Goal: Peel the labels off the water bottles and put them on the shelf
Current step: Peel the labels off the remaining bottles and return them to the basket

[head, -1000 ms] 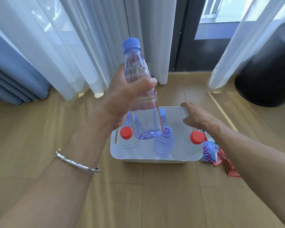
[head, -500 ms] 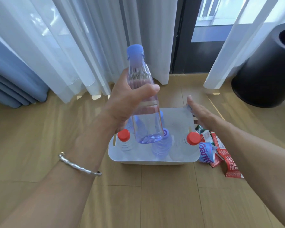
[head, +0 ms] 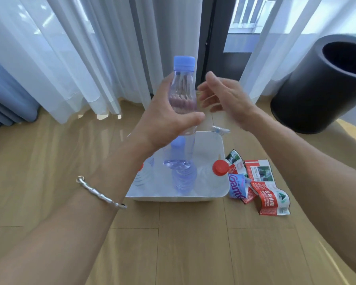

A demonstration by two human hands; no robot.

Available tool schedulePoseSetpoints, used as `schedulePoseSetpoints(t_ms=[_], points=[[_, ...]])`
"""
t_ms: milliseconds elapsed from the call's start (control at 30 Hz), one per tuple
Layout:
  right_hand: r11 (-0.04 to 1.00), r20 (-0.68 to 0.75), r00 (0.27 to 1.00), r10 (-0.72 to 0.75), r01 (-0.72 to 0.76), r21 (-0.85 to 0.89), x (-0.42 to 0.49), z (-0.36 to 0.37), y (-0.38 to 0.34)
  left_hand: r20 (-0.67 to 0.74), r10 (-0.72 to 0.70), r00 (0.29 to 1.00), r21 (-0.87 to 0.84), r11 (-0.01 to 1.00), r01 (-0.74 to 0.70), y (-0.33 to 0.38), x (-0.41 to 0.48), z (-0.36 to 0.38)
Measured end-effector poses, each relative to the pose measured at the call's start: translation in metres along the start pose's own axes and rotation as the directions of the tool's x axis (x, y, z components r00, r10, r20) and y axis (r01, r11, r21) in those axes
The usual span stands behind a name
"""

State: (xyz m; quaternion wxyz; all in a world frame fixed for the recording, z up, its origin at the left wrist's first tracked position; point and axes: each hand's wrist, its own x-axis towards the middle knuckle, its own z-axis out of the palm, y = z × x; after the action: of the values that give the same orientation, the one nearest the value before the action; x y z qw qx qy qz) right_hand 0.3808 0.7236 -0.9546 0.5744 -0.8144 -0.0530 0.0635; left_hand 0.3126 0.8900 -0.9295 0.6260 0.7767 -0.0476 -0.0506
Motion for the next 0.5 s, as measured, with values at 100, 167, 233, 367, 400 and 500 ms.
schedulePoseSetpoints(t_ms=[100,167,233,367,400,500], points=[[0.992,0.195,0.977,-0.091,0.072,0.104,-0.012,-0.006,-0.038,0.037,0.064,0.997,0.100,0.993,-0.067,0.003,0.006,0.009],[0.987,0.252,0.954,-0.162,0.156,0.044,-0.022,-0.009,-0.054,0.051,0.108,0.993,0.110,0.988,-0.113,0.005,0.009,0.011],[0.973,0.223,0.950,-0.219,0.229,-0.021,-0.026,-0.009,-0.058,0.066,0.128,0.990,0.142,0.980,-0.136,0.006,0.013,0.014],[0.963,-0.125,0.957,-0.260,0.248,-0.106,-0.022,-0.001,-0.055,0.042,0.142,0.989,0.197,0.969,-0.147,0.010,0.021,0.019],[0.955,-0.185,0.941,-0.282,0.257,-0.150,-0.021,0.002,-0.053,0.037,0.155,0.987,0.229,0.960,-0.160,0.012,0.021,0.019],[0.923,-0.245,0.919,-0.309,0.227,-0.311,-0.019,0.003,-0.044,0.018,0.159,0.987,0.331,0.930,-0.156,0.013,0.017,0.016]])
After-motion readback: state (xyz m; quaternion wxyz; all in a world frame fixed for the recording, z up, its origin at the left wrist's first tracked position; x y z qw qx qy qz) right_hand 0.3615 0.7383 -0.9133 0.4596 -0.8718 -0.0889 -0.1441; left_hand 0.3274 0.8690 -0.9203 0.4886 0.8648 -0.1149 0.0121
